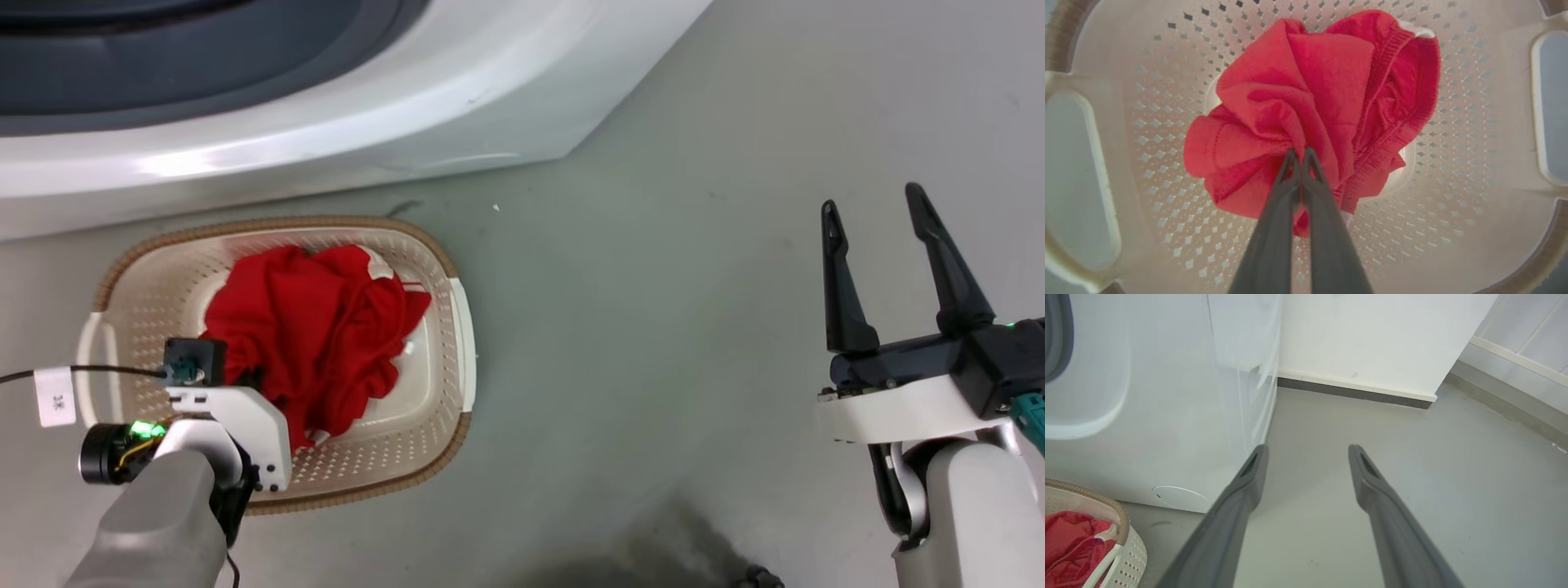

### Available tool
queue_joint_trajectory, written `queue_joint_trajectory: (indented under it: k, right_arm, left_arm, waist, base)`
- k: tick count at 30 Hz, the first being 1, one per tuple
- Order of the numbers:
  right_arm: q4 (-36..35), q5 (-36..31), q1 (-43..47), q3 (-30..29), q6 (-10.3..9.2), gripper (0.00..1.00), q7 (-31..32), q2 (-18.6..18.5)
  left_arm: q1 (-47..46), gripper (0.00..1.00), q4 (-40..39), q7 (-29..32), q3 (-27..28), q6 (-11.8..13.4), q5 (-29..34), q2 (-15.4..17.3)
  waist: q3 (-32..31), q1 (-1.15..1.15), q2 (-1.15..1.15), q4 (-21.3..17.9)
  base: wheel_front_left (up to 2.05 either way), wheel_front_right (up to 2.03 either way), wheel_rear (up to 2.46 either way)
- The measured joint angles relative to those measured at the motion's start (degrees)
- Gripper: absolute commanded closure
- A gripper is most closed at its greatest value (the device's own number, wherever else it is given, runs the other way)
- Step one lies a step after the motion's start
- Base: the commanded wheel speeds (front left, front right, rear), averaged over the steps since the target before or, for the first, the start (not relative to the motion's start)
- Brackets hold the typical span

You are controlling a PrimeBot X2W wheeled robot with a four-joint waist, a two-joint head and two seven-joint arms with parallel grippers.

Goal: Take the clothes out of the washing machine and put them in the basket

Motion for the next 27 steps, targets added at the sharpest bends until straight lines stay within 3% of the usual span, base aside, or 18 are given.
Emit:
queue_joint_trajectory:
  k: [13, 14, 15, 16, 27]
  right_arm:
    - [-1.32, -0.05, -1.26, -0.66, 0.0, 0.0, 0.0, 0.01]
    - [-1.24, -0.13, -1.32, -0.59, 0.0, 0.0, 0.0, 0.0]
    - [-1.15, -0.13, -1.33, -0.52, 0.0, 0.0, 0.0, 0.01]
    - [-1.04, -0.13, -1.36, -0.44, 0.0, 0.0, 0.0, 0.01]
    - [1.42, -0.63, -0.83, -0.63, 0.0, 0.0, 0.0, 0.01]
  left_arm:
    - [-6.02, 1.0, 5.88, -0.51, 0.2, -1.31, -1.36, -2.83]
    - [-6.02, 0.77, 6.04, -0.44, 0.24, -1.37, -1.55, -2.93]
    - [-5.99, 0.16, 6.15, -0.35, 0.26, -1.44, -1.67, -3.1]
    - [-5.92, 0.0, 6.25, -0.57, 0.36, -1.43, -1.9, -3.25]
    - [-2.38, 0.0, 3.82, -3.7, 4.12, -1.35, -4.19, -4.04]
  waist:
    - [6.57, 0.0, 0.0, -0.45]
    - [6.3, 0.0, 0.0, -0.41]
    - [5.98, 0.0, 0.0, -0.38]
    - [5.61, 0.0, 0.0, -0.36]
    - [-2.42, -0.01, 0.0, 0.28]
  base:
    - [0.0, 0.0, 0.0]
    - [0.0, 0.0, 0.0]
    - [0.0, 0.0, 0.0]
    - [0.0, 0.0, 0.0]
    - [0.0, 0.0, 0.0]
